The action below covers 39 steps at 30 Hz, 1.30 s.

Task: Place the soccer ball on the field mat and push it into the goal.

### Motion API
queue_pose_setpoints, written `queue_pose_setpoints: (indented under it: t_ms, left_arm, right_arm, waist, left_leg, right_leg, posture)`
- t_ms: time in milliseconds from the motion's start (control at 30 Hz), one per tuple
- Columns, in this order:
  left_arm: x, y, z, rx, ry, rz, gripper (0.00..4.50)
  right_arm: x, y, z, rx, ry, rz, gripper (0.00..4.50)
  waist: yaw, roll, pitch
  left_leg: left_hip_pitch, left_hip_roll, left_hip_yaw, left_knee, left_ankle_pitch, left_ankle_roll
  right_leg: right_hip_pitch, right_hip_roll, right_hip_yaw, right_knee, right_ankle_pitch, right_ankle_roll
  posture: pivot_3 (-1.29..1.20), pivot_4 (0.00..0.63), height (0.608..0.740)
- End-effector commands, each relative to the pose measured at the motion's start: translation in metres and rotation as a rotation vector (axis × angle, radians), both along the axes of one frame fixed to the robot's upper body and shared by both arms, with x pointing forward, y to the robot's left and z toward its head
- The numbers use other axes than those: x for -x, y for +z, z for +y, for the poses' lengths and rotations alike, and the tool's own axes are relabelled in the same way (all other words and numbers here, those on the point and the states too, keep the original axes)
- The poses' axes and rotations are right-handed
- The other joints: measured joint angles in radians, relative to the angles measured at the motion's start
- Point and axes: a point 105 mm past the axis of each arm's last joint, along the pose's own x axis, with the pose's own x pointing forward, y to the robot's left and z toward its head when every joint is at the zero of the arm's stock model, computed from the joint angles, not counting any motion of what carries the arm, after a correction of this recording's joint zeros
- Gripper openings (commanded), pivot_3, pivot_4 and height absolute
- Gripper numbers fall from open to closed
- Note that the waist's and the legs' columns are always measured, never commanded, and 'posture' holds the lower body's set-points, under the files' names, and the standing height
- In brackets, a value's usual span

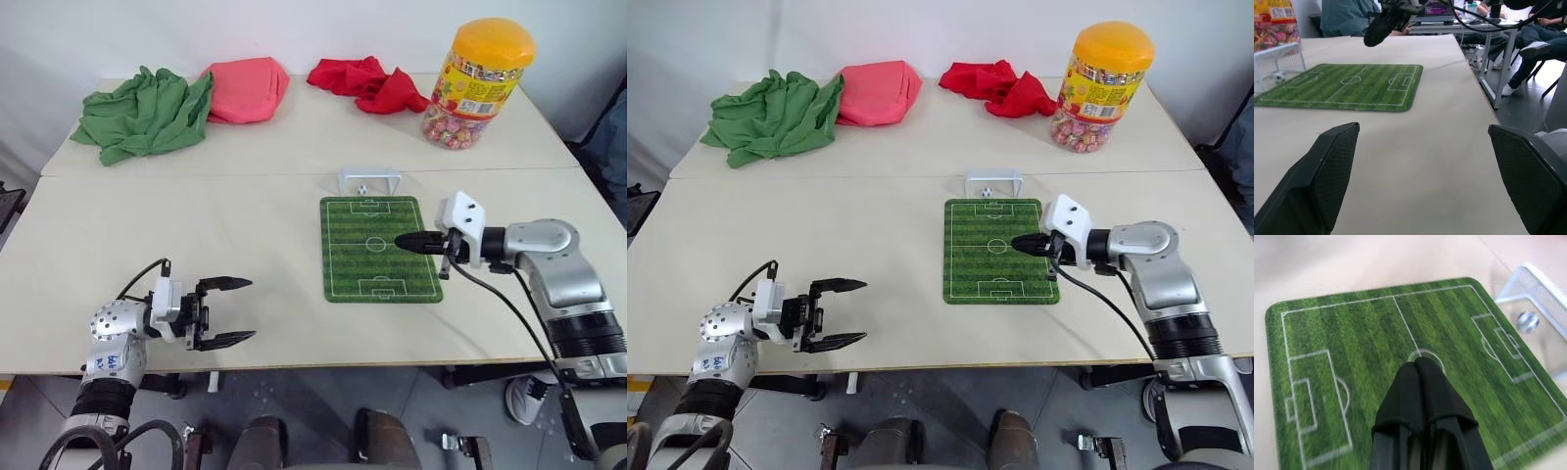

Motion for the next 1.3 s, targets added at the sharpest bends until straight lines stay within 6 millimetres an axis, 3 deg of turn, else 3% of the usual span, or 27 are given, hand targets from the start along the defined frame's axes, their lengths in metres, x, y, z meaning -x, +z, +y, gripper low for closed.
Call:
queue_pose_setpoints:
  t_ms: [33,133,233,333,467,733,900,1033,1300]
  left_arm:
    - [-0.001,0.001,0.004,-0.013,-0.018,0.027,4.5]
    - [-0.006,0.003,0.004,0.003,-0.008,0.07,4.5]
    - [-0.012,0.007,0.007,0.02,0.024,0.112,4.5]
    - [-0.021,0.006,0.012,-0.004,0.104,0.126,4.5]
    - [-0.025,0.011,0.019,-0.022,0.138,0.084,4.5]
    - [-0.021,0.014,0.026,-0.038,0.126,0.085,4.5]
    - [-0.023,0.015,0.024,-0.043,0.115,0.072,4.5]
    - [-0.027,0.019,0.024,-0.02,0.13,0.057,4.5]
    - [-0.033,0.026,0.033,-0.001,0.167,0.034,4.5]
  right_arm:
    - [0.012,0.009,-0.012,-0.019,0.008,0.027,0.01]
    - [0.017,0.006,-0.021,-0.014,0.001,0.06,0.01]
    - [0.019,-0.002,-0.043,-0.003,-0.063,0.087,0.01]
    - [0.031,-0.005,-0.055,-0.013,-0.037,0.129,0.51]
    - [0.047,-0.012,-0.083,-0.027,-0.02,0.17,1.97]
    - [0.052,-0.022,-0.124,0.006,-0.07,0.155,4.47]
    - [0.059,-0.034,-0.144,0.074,-0.089,0.172,4.47]
    - [0.054,-0.029,-0.156,0.019,-0.177,0.137,4.47]
    - [0.048,-0.023,-0.151,-0.023,-0.182,0.108,4.47]
  waist:
    - [0.0,0.0,0.0]
    - [0.0,0.0,0.0]
    - [0.001,0.0,0.0]
    - [0.003,0.0,0.0]
    - [0.003,-0.001,0.001]
    - [-0.001,-0.001,0.001]
    - [0.001,-0.001,0.001]
    - [0.0,-0.001,0.001]
    - [0.0,-0.001,0.001]
  left_leg:
    - [0.0,0.0,0.0,0.0,0.0,0.0]
    - [0.0,0.0,0.0,0.0,0.0,0.0]
    - [0.0,0.0,0.0,0.0,0.0,0.0]
    - [0.0,0.0,0.0,0.0,0.0,0.0]
    - [0.0,0.0,0.0,0.0,0.0,0.0]
    - [0.001,0.0,0.001,0.0,0.0,0.0]
    - [0.001,0.0,0.002,0.0,0.0,0.0]
    - [0.001,0.0,0.002,0.001,0.0,0.0]
    - [0.001,0.0,0.002,0.001,0.0,0.0]
  right_leg:
    - [0.0,0.0,0.0,0.0,0.0,0.0]
    - [0.0,0.0,0.0,-0.001,0.0,0.0]
    - [0.0,0.0,0.0,0.0,0.0,0.0]
    - [0.0,0.0,0.0,-0.001,0.0,0.0]
    - [0.0,0.0,0.0,-0.001,0.0,0.0]
    - [0.001,0.0,0.001,-0.001,0.0,0.0]
    - [0.001,0.0,0.001,-0.001,0.0,0.0]
    - [0.001,0.0,0.001,-0.001,0.0,0.0]
    - [0.001,0.0,0.001,-0.001,0.0,0.0]
  posture:
    - [0.0,0.15,0.74]
    - [0.0,0.15,0.74]
    - [0.0,0.15,0.74]
    - [0.0,0.15,0.74]
    - [0.0,0.15,0.74]
    - [0.0,0.15,0.74]
    - [0.0,0.15,0.74]
    - [0.0,0.15,0.74]
    - [0.0,0.15,0.74]
